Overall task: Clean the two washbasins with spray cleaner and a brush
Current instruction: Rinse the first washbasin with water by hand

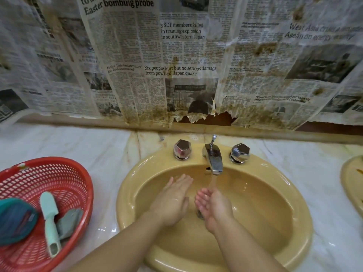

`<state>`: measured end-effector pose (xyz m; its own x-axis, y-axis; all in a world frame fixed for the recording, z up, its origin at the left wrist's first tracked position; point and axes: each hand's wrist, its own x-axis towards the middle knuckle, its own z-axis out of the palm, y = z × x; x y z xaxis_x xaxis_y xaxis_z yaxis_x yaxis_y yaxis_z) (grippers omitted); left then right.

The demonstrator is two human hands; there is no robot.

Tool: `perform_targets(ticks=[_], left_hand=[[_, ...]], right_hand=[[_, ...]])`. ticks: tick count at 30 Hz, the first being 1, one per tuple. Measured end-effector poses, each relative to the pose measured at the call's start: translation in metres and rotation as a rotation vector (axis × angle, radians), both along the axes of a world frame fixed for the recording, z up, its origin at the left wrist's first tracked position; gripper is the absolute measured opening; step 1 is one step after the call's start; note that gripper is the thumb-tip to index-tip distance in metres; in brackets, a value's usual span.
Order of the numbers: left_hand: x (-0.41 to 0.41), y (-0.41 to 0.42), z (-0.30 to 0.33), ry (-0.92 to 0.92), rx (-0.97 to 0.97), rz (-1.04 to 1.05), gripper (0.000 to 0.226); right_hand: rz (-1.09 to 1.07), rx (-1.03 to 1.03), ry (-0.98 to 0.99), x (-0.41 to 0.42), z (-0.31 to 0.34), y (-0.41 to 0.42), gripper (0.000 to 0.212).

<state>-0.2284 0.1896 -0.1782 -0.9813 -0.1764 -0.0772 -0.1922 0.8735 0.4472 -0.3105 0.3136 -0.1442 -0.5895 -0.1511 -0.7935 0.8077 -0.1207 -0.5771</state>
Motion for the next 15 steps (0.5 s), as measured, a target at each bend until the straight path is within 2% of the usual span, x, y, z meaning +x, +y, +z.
perform_targets(ticks=[3,6,12,15], left_hand=[[0.008,-0.004,0.004,0.15,0.058,0.169,0.058],[0.012,-0.004,0.009,0.216,0.017,0.189,0.056],[0.018,-0.008,0.005,0.226,-0.129,0.291,0.061],[0.011,-0.008,0.012,0.142,-0.151,0.308,0.071]], right_hand=[[-0.214,-0.291,-0.139,-0.017,-0.004,0.004,0.027],[-0.331,-0.471,-0.178,-0.024,0.002,0.002,0.032],[-0.32,-0.484,-0.199,0.001,0.014,-0.009,0.028],[-0.291,-0.499,-0.168,0.01,0.043,-0.026,0.027]])
